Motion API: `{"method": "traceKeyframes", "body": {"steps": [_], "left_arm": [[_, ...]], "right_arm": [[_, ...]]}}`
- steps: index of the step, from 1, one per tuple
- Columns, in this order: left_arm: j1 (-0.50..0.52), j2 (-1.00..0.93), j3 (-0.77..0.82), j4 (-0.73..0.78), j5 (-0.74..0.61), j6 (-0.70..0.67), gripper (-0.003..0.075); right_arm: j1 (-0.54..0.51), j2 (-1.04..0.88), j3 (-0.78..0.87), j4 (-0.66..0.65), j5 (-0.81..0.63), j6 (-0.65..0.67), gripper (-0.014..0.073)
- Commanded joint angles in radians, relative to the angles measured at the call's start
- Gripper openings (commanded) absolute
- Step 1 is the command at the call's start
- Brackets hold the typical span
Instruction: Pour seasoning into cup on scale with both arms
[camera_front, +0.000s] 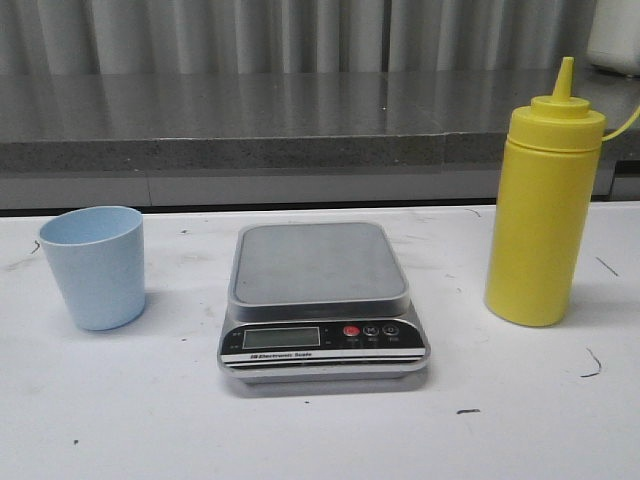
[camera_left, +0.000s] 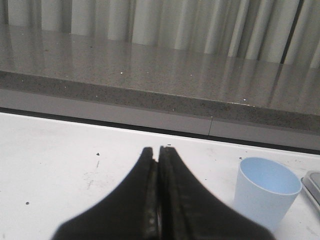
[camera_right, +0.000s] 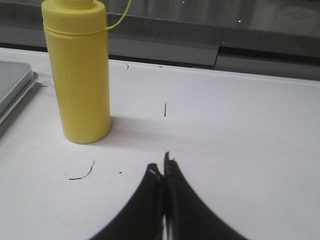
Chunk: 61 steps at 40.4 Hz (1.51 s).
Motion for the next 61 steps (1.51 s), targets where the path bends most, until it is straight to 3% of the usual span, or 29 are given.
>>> {"method": "traceKeyframes", "body": {"steps": [1, 36, 44, 52, 61], "left_arm": [[0.002, -0.015, 0.024, -0.011, -0.08, -0.003, -0.002], [0.002, -0.015, 0.024, -0.011, -0.093, -0.003, -0.002], [0.002, -0.015, 0.024, -0.011, -0.172, -0.003, -0.002], [0.0, -0.015, -0.016, -0.011, -0.401, -0.003, -0.002], [0.0, 0.062, -0.213, 0.052, -0.198, -0.003, -0.002]], "right_arm": [[-0.006, -0.013, -0.006, 0.0, -0.084, -0.004, -0.0061], [-0.006, -0.013, -0.006, 0.015, -0.154, -0.004, -0.0061], [-0.006, -0.013, -0.007, 0.015, -0.208, -0.004, -0.0061], [-0.006, -0.01, -0.062, 0.09, -0.261, -0.003, -0.0061], [-0.006, 0.039, -0.254, 0.147, -0.112, -0.004, -0.0061]]}}
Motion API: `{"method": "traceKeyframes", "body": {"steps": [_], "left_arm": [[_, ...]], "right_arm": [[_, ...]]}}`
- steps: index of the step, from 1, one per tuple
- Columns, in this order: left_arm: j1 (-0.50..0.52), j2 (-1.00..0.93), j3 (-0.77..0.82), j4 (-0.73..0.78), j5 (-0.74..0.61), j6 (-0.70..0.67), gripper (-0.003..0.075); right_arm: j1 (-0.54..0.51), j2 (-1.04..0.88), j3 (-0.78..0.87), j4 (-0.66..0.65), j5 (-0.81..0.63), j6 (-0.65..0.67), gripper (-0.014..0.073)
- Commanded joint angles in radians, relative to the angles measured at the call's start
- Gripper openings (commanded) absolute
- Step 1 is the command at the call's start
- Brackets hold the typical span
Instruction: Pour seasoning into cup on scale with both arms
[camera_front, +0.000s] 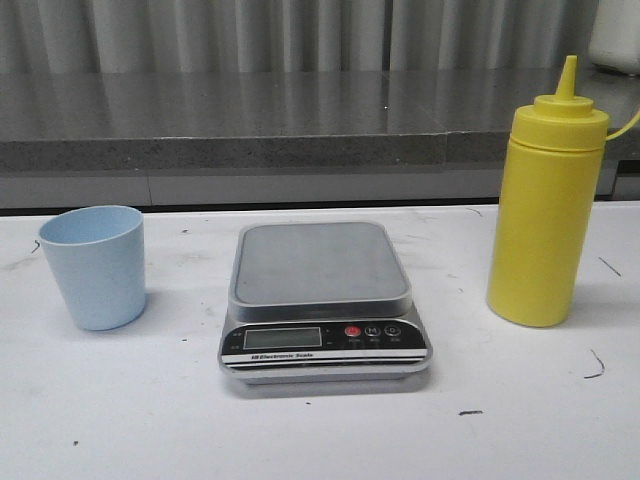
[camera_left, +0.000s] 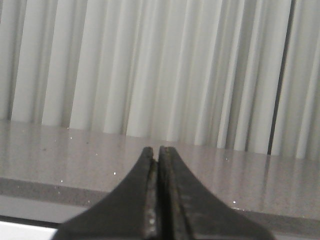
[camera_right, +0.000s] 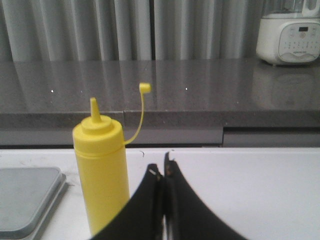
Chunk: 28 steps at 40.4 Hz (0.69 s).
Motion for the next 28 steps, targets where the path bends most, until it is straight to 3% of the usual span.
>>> {"method": "traceKeyframes", "body": {"steps": [1, 8, 14, 21, 24, 28], "left_arm": [[0.0, 0.073, -0.116, 0.045, 0.051, -0.003, -0.002], [0.0, 0.288, -0.257, 0.069, 0.264, -0.003, -0.002], [0.0, 0.426, -0.31, 0.069, 0.262, -0.003, -0.002], [0.0, 0.456, -0.31, 0.06, 0.24, -0.003, -0.002], [0.0, 0.456, -0.31, 0.06, 0.24, -0.003, -0.0019], [0.0, 0.456, -0.31, 0.06, 0.24, -0.003, 0.0034]], "right_arm": [[-0.006, 0.065, -0.133, 0.015, 0.029, -0.004, -0.0061], [-0.006, 0.301, -0.314, 0.008, 0.145, -0.015, -0.0061], [-0.006, 0.478, -0.379, 0.008, 0.141, -0.019, -0.0061], [-0.006, 0.519, -0.381, 0.008, 0.133, -0.019, -0.0049], [-0.006, 0.519, -0.381, 0.005, 0.129, -0.019, 0.0001], [-0.006, 0.519, -0.381, 0.005, 0.127, -0.019, 0.016]]}}
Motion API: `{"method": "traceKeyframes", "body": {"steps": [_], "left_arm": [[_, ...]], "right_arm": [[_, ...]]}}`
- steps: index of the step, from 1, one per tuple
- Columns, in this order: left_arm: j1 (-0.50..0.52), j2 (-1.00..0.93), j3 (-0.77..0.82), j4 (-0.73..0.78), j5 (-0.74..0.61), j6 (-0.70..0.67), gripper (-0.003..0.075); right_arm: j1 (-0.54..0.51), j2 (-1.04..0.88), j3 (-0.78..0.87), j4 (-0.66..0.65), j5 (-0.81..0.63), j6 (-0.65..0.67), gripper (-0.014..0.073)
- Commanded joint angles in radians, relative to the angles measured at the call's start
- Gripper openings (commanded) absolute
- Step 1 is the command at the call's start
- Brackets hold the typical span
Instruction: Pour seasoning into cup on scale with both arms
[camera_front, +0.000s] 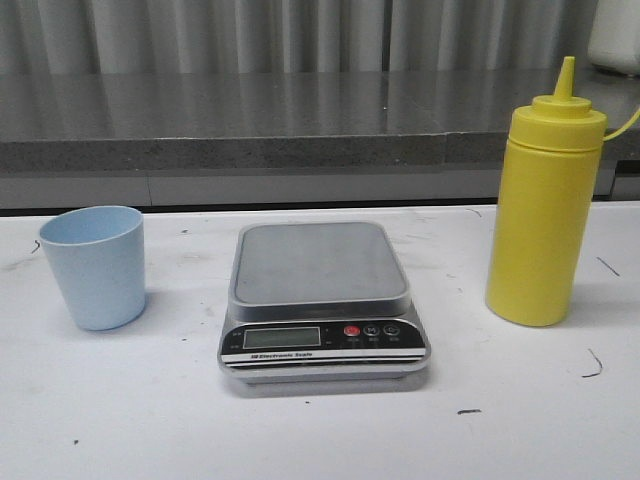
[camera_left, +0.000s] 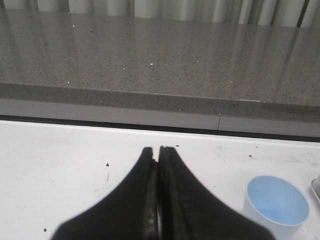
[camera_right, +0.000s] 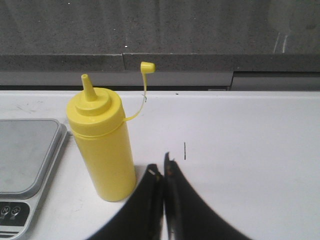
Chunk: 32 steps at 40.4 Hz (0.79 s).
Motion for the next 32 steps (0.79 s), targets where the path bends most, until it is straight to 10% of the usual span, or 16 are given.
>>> {"method": "traceKeyframes", "body": {"steps": [1, 7, 12, 32], "left_arm": [[0.0, 0.011, -0.038, -0.008, -0.086, -0.005, 0.0073], [0.0, 0.011, -0.038, -0.008, -0.094, -0.005, 0.0424], [0.0, 0.011, -0.038, -0.023, -0.121, -0.005, 0.0683], [-0.309, 0.434, -0.278, -0.004, -0.06, -0.004, 0.0616]], "right_arm": [[-0.006, 0.009, -0.037, -0.001, -0.077, -0.01, 0.0221], [-0.006, 0.009, -0.033, -0.001, -0.083, -0.01, 0.0542], [-0.006, 0.009, -0.032, -0.001, -0.086, -0.01, 0.0633], [-0.006, 0.009, -0.032, -0.001, -0.104, -0.01, 0.0632]]}}
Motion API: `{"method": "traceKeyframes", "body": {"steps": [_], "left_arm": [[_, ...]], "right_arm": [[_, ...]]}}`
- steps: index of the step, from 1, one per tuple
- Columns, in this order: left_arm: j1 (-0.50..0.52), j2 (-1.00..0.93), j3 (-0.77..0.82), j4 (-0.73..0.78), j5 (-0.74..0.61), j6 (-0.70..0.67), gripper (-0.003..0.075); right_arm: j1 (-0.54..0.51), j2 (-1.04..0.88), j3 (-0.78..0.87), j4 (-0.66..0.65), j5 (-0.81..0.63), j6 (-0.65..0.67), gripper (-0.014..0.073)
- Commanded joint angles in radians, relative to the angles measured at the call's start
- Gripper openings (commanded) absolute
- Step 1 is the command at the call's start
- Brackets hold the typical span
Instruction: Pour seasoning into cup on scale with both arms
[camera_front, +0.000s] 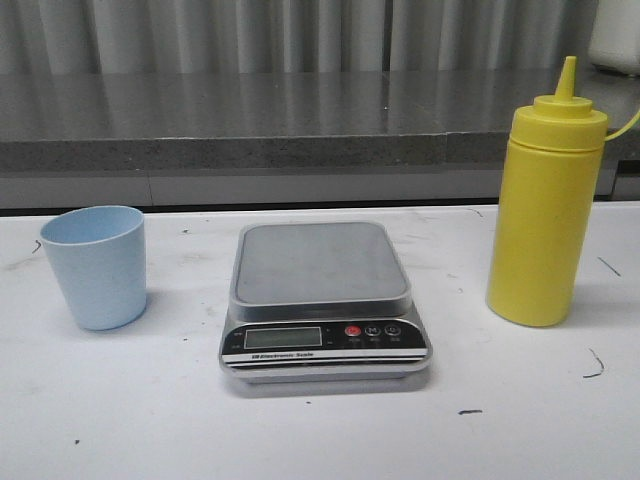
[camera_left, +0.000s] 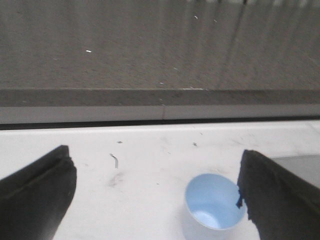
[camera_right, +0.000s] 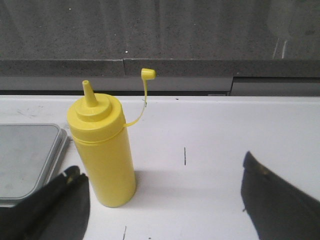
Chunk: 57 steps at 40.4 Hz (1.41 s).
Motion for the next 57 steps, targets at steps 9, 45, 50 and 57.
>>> {"method": "traceKeyframes", "body": {"steps": [9, 45, 50, 57], "left_arm": [[-0.266, 0.413, -0.364, 0.068, 0.248, -0.004, 0.0616], [-0.332, 1.001, -0.731, 0.075, 0.593, -0.003, 0.0413], [-0.332, 1.001, -0.731, 0.075, 0.596, -0.003, 0.019], [-0.332, 1.001, -0.731, 0.113, 0.615, -0.001, -0.002]], "right_arm": [[-0.006, 0.009, -0.032, -0.001, -0.083, -0.01, 0.0633], [-0.006, 0.009, -0.032, -0.001, -0.071, -0.01, 0.0633], [-0.006, 0.009, -0.032, -0.001, -0.071, -0.01, 0.0633], [-0.006, 0.009, -0.032, -0.001, -0.071, -0.01, 0.0633]]}}
